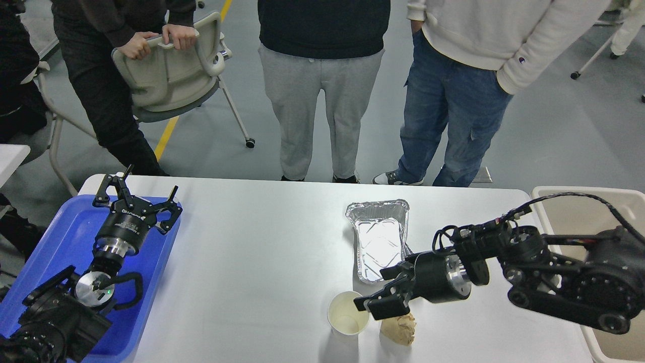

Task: Tidy desktop
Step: 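Reach the right gripper toward the white paper cup, then close the right gripper around the white paper cup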

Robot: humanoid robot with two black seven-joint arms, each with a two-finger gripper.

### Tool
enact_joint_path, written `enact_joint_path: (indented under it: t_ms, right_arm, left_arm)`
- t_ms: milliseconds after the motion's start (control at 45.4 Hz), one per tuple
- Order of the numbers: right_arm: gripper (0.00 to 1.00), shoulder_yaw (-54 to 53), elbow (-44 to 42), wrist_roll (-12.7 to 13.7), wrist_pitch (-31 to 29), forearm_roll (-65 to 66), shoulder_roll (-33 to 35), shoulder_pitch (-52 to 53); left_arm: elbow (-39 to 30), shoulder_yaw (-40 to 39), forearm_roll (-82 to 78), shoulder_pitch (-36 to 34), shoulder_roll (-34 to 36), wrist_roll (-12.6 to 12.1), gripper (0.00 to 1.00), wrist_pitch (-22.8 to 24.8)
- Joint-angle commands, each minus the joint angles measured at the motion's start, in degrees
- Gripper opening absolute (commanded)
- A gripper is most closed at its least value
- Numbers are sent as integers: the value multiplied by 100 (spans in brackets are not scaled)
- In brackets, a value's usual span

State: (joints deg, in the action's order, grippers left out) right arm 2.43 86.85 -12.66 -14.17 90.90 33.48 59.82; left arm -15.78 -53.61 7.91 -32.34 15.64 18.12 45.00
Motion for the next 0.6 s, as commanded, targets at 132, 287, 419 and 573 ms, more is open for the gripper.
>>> enact_joint_path:
  t_ms: [132, 287, 419, 573]
  right_arm:
    - [100, 566, -827, 0, 134, 261, -992, 258]
    - [100, 574, -1082, 18, 248, 499, -984, 135]
    - [100, 574, -1196, 18, 336, 525, -992, 21]
    - [100, 574, -1407, 9, 380, 534, -1001, -146]
  left_arm:
    - [-4, 0, 0, 0, 0, -1, 100, 0]
    - [-4, 0, 0, 0, 0, -1, 100, 0]
    - [-4, 0, 0, 0, 0, -1, 100, 0]
    - [-4, 0, 0, 0, 0, -1, 100, 0]
